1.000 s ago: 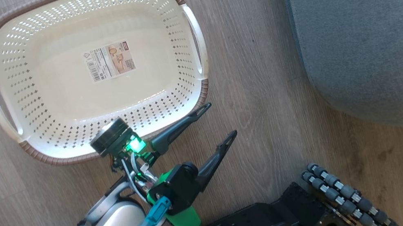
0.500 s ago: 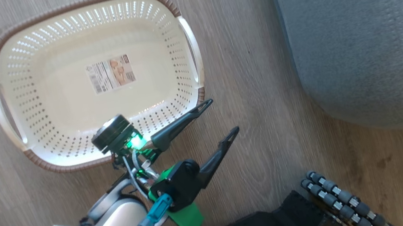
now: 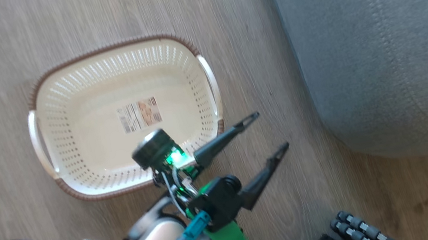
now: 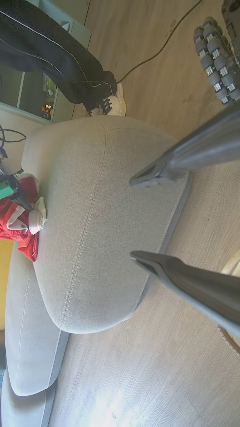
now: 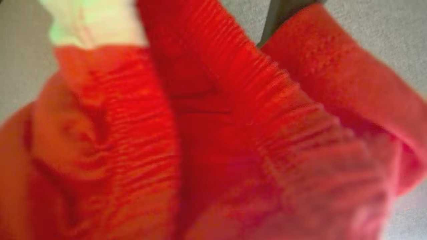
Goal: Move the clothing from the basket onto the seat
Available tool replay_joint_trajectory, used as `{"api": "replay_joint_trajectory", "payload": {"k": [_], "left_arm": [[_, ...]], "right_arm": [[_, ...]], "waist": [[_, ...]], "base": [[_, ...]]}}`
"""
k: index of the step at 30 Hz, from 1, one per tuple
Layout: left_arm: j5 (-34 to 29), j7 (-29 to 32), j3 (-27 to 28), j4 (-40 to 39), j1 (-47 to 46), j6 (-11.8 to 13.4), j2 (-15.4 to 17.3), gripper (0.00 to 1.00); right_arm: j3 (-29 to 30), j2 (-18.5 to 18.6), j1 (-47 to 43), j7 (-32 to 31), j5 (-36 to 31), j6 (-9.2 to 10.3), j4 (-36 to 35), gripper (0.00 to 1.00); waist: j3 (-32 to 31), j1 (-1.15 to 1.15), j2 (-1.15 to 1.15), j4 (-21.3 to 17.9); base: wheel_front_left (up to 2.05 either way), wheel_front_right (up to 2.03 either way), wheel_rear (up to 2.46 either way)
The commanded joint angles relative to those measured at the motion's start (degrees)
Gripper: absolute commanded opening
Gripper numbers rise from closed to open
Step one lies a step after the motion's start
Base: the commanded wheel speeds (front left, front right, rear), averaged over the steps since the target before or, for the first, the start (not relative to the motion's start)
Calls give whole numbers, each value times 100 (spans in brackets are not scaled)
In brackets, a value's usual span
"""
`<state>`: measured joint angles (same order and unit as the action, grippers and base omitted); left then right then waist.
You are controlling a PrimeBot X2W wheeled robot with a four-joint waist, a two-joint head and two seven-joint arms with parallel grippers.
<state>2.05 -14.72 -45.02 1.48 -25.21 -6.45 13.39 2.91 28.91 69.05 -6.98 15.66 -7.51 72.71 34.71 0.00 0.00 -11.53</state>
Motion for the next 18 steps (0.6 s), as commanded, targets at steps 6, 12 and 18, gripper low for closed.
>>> {"api": "replay_joint_trajectory", "payload": {"k": [6,12,18], "left_arm": [[80,-28,150,-46,371,-50,-324,100],[114,-28,310,44,697,-73,-544,100],[113,-28,461,85,902,-83,-663,100]], "right_arm": [[-470,327,-272,-615,232,2,-383,100],[-920,546,-463,-1047,543,2,-952,100],[-1118,709,-669,-1260,824,2,-1414,100]], "waist": [[-818,0,0,115],[-1404,0,0,140],[-1777,0,0,152]], "base": [[0,0,0],[0,0,0],[0,0,0]]}}
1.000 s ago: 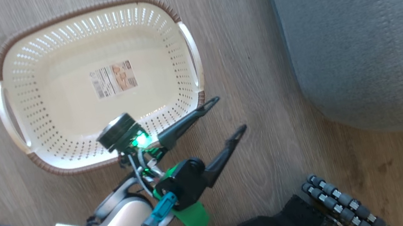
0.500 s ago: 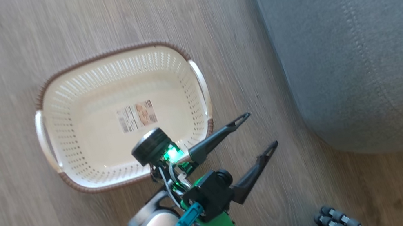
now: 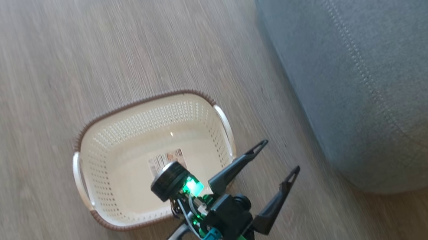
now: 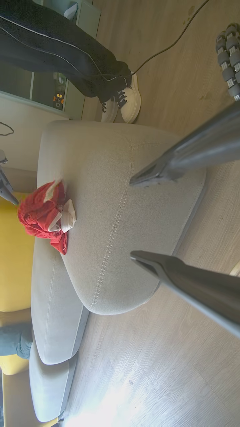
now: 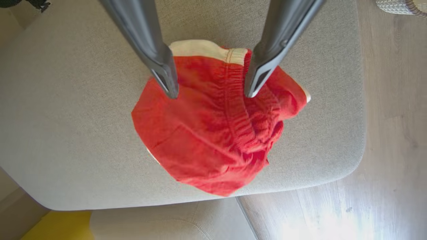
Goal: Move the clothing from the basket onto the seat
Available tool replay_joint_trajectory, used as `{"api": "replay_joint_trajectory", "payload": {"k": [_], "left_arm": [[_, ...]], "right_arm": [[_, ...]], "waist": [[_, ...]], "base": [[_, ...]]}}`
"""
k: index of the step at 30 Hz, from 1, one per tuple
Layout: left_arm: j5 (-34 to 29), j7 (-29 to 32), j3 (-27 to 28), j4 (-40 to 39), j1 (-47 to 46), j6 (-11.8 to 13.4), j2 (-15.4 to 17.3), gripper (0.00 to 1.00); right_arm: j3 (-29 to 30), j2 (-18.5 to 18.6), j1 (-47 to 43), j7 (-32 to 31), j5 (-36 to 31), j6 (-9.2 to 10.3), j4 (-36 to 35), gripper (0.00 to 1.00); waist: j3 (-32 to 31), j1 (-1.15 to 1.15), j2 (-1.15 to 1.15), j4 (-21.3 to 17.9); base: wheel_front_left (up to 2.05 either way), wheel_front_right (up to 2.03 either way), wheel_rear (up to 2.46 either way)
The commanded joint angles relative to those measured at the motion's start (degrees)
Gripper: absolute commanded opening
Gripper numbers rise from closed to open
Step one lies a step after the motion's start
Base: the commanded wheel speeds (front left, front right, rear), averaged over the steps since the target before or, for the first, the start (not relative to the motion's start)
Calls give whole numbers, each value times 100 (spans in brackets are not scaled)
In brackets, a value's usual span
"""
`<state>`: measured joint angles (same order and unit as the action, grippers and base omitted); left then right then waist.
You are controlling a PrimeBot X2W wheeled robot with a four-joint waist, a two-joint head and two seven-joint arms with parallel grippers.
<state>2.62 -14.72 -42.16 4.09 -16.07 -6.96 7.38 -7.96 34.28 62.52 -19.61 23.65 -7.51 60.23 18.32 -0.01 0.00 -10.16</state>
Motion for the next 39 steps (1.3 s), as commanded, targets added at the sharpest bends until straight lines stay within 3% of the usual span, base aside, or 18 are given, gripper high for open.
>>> {"api": "replay_joint_trajectory", "payload": {"k": [1,12,23,34,39], "left_arm": [[63,-28,208,-170,37,-34,-89,100],[169,-28,713,-166,664,-45,-319,100],[151,-28,1684,-393,841,61,-431,100],[295,-28,2628,-609,969,521,-448,100],[389,-28,2998,-710,974,848,-449,100]], "right_arm": [[-60,178,-78,-65,118,2,-262,100],[-120,553,-990,82,707,2,-1637,100],[-87,725,-2195,1373,833,2,-3375,100],[-488,338,-3468,3083,874,2,-4911,100],[-326,-54,-4056,3426,798,2,-5241,100]], "waist": [[-219,1,0,19],[-1010,1,0,161],[-1444,1,0,452],[-1663,1,0,789],[-1623,1,0,988]], "base": [[0,0,0],[0,0,0],[0,0,0],[0,0,0],[0,0,0]]}}
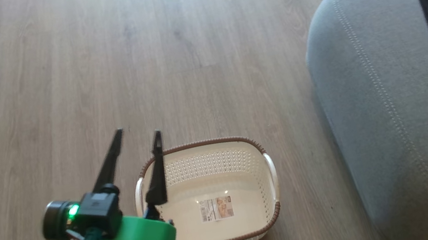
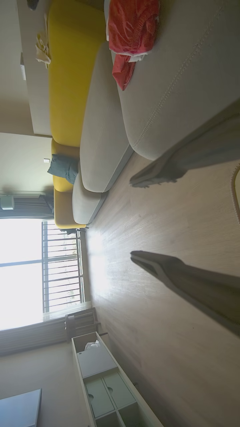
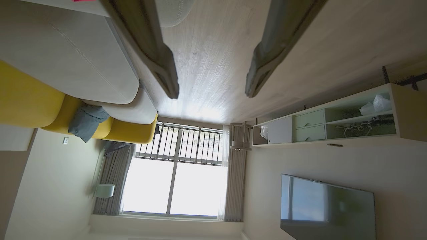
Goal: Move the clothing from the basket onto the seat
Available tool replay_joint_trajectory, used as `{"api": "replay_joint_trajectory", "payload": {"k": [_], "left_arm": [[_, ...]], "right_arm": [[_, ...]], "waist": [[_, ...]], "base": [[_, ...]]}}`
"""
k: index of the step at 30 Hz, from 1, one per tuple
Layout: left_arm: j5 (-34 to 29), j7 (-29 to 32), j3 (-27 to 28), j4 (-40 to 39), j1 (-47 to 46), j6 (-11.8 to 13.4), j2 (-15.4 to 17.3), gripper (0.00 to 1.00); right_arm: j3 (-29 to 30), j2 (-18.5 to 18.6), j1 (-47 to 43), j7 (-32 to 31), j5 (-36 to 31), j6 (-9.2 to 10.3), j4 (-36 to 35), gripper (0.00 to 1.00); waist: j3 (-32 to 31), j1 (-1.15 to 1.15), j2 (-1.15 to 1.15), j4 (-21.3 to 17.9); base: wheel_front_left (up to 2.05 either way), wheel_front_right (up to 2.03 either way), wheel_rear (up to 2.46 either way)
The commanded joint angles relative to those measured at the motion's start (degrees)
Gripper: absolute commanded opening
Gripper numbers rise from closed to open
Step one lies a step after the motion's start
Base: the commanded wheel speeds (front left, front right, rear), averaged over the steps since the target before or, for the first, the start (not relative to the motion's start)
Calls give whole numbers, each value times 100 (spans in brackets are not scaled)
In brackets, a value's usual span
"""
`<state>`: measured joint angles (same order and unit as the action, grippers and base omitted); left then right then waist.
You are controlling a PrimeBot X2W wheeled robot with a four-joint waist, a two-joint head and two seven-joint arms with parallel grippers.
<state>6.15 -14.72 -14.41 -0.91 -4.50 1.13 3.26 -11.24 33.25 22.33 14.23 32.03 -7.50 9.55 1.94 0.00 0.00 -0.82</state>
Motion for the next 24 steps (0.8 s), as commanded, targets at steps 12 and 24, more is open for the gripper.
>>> {"api": "replay_joint_trajectory", "payload": {"k": [12,24], "left_arm": [[81,-28,539,-206,36,581,-37,100],[99,-28,530,307,318,642,-38,100]], "right_arm": [[632,-1623,-1456,75,-621,1,-902,100],[797,-2528,-2067,76,-1228,1,-677,100]], "waist": [[59,0,0,323],[124,0,0,385]], "base": [[0,0,0],[0,0,0]]}}
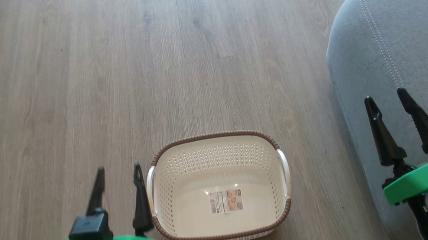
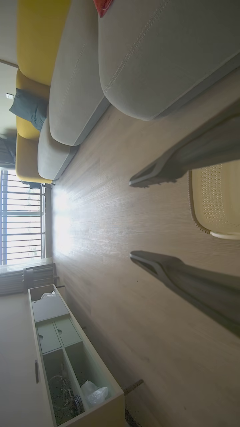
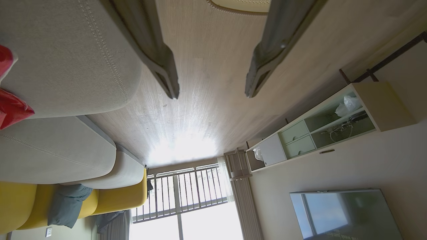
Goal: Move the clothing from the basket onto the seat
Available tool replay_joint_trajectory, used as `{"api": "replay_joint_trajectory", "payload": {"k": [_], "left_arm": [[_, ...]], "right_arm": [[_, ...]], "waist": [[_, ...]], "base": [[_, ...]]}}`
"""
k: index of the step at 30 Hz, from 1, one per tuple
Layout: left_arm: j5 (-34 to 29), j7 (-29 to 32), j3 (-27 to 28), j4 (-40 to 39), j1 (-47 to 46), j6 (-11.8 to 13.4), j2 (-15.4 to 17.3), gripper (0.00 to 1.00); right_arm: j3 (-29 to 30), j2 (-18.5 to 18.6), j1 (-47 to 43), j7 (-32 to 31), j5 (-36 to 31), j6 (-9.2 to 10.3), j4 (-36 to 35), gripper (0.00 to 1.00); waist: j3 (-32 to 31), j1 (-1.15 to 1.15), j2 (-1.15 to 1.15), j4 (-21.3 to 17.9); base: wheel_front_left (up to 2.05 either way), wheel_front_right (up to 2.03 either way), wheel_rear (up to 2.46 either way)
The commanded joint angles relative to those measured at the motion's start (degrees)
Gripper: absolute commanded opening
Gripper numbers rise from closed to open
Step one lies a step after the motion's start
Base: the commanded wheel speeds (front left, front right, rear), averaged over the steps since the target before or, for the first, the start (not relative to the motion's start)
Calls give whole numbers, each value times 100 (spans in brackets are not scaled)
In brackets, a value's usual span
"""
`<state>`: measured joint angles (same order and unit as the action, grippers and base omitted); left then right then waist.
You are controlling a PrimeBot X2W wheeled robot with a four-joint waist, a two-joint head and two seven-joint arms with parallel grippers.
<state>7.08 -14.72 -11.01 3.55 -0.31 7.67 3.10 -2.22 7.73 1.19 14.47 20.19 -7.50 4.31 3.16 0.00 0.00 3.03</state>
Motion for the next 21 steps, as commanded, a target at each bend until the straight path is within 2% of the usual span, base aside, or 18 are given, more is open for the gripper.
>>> {"api": "replay_joint_trajectory", "payload": {"k": [1,11,21], "left_arm": [[62,-28,195,-19,-73,-36,-22,100],[84,-28,404,234,-104,0,-22,100],[281,-28,494,19,-75,-256,-22,100]], "right_arm": [[-108,9,36,52,-66,1,-137,100],[-73,-71,2,52,-122,1,-96,100],[-65,-91,15,52,-35,1,-49,100]], "waist": [[4,0,0,4],[-7,0,0,49],[13,0,0,88]], "base": [[0,0,0],[0,0,0],[0,0,0]]}}
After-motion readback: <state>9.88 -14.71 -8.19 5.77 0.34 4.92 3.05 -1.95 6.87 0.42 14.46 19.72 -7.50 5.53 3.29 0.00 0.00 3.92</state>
